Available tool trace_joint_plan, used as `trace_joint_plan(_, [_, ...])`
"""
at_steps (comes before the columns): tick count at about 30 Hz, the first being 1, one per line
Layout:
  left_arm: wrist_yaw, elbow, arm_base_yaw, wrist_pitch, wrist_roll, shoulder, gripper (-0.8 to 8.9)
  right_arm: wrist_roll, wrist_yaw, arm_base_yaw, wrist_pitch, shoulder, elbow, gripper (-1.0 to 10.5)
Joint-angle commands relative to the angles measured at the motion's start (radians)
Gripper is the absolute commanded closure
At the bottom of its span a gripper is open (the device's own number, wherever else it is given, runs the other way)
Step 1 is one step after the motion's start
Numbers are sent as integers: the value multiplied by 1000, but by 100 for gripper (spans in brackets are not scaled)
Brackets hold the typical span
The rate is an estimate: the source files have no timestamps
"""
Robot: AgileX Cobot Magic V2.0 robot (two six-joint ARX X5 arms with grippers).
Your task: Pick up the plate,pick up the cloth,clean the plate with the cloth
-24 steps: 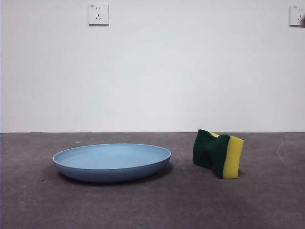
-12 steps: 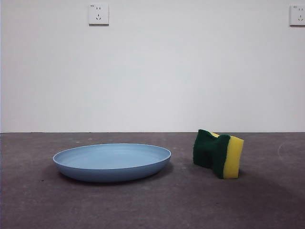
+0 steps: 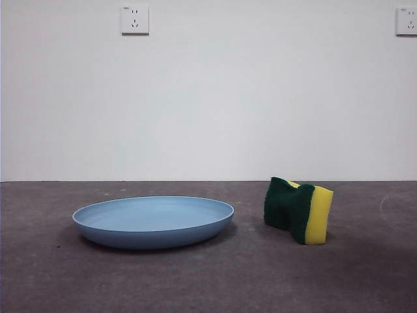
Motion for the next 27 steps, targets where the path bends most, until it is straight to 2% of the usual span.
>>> trace_joint_plan(1, [-2, -13, 3, 2, 2, -3, 814, 35, -1, 2, -58, -3, -16, 945])
trace_joint_plan(4, [-2, -13, 3, 2, 2, -3, 814, 53, -1, 5, -89, -3, -16, 945])
trace_joint_plan(8, [-2, -13, 3, 2, 2, -3, 814, 145, 0, 7, -89, 0, -16, 945])
trace_joint_plan(27, [-2, -13, 3, 2, 2, -3, 814, 146, 6, 7, -89, 3, -16, 945])
